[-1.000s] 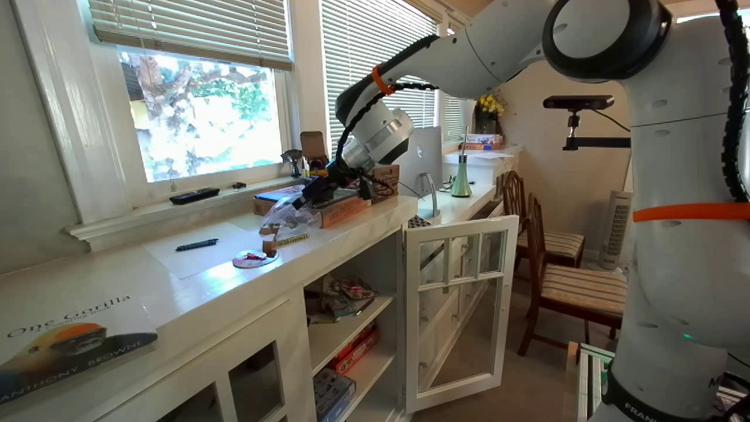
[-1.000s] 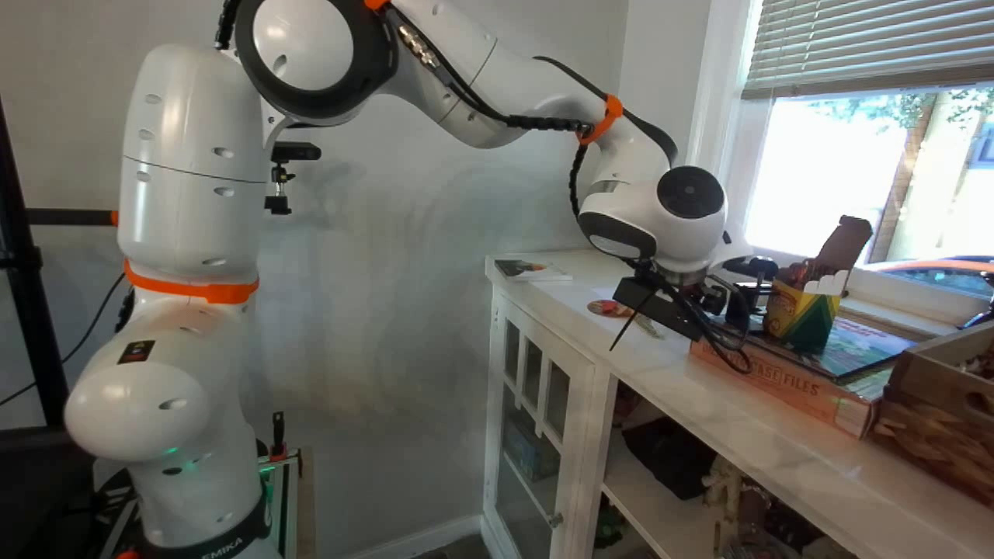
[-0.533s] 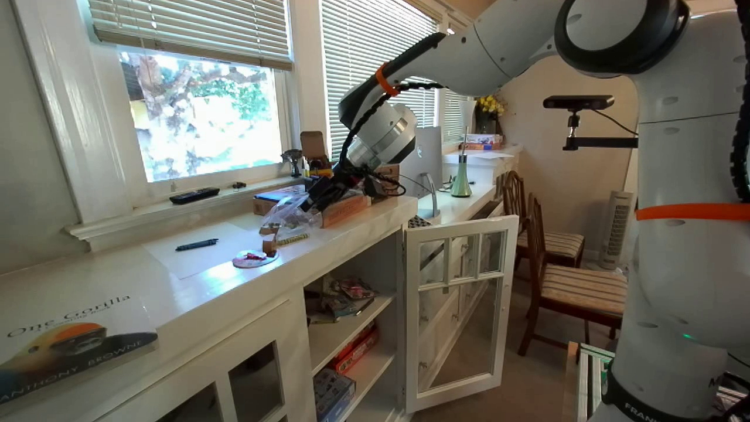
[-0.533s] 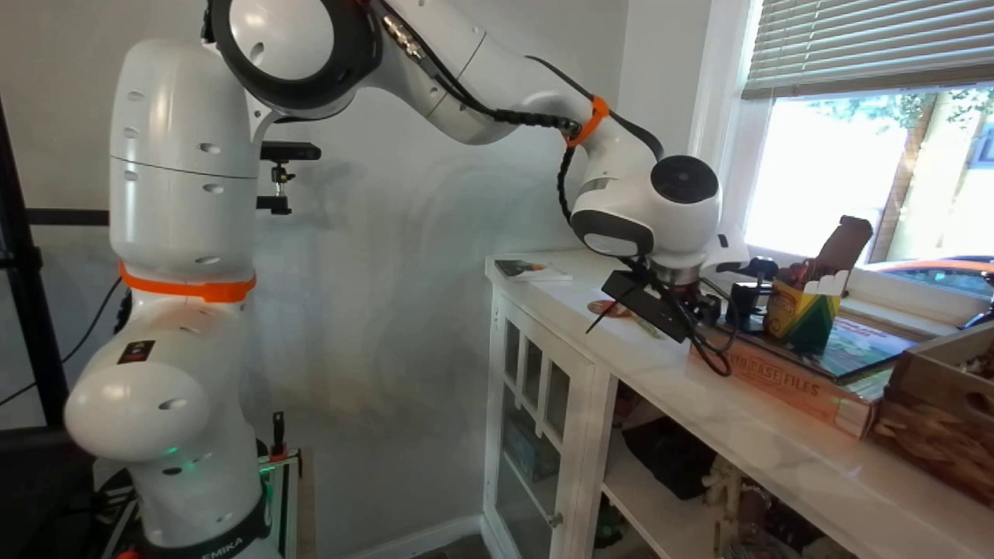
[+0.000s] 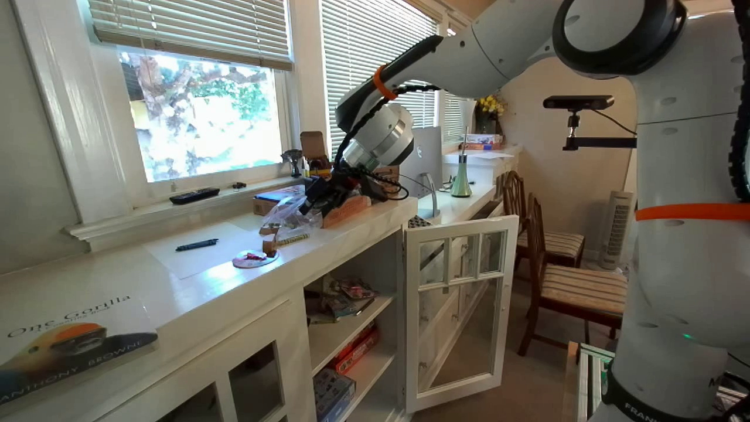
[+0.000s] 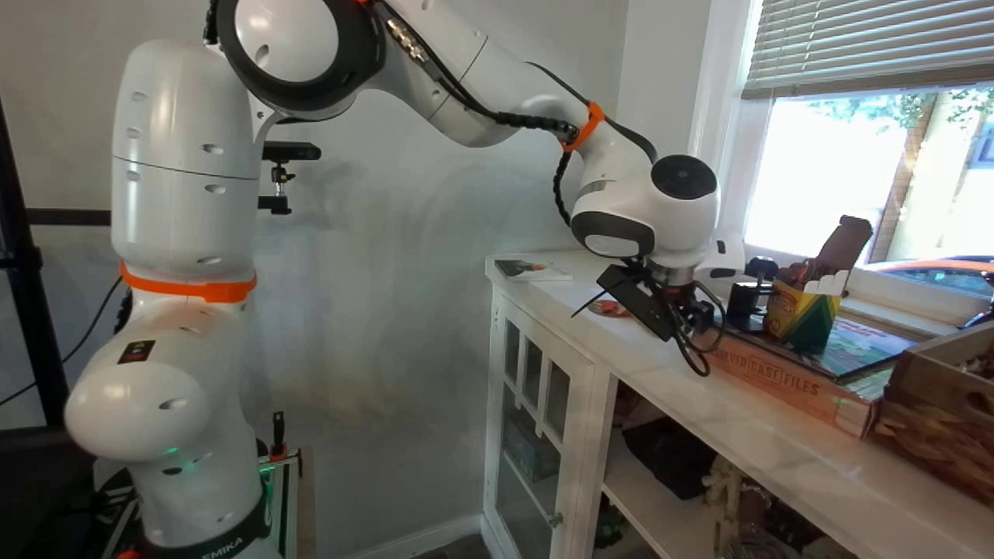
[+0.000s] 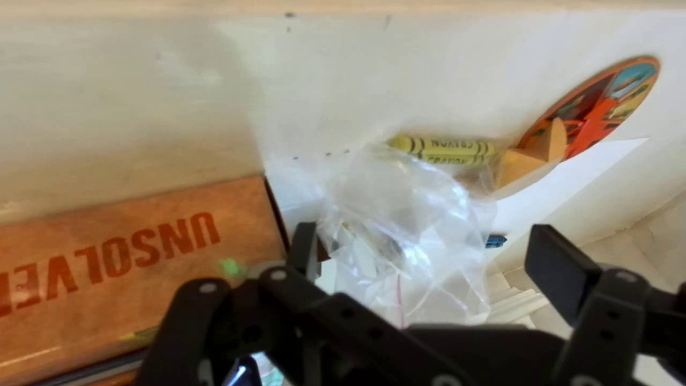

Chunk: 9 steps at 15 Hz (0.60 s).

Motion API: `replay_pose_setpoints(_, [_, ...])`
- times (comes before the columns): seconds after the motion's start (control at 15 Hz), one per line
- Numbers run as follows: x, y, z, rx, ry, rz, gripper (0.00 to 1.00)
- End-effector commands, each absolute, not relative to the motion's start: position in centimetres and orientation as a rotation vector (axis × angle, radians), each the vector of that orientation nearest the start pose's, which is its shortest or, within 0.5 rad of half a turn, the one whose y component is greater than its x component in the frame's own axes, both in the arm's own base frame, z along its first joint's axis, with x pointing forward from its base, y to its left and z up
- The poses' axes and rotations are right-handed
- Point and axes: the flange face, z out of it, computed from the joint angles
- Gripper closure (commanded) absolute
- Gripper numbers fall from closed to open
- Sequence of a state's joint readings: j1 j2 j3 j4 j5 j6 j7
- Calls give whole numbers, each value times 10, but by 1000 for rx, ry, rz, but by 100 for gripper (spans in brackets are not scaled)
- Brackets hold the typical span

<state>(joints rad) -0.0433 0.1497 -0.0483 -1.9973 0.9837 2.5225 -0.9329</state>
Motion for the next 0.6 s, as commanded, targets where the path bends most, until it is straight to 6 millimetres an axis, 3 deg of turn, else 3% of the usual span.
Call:
replay_pose_setpoints(0.0, [611,-56,412,-2592,-122,-772,0])
replay_pose_setpoints(0.53, [623,-44,400,-2613,-73,-743,0])
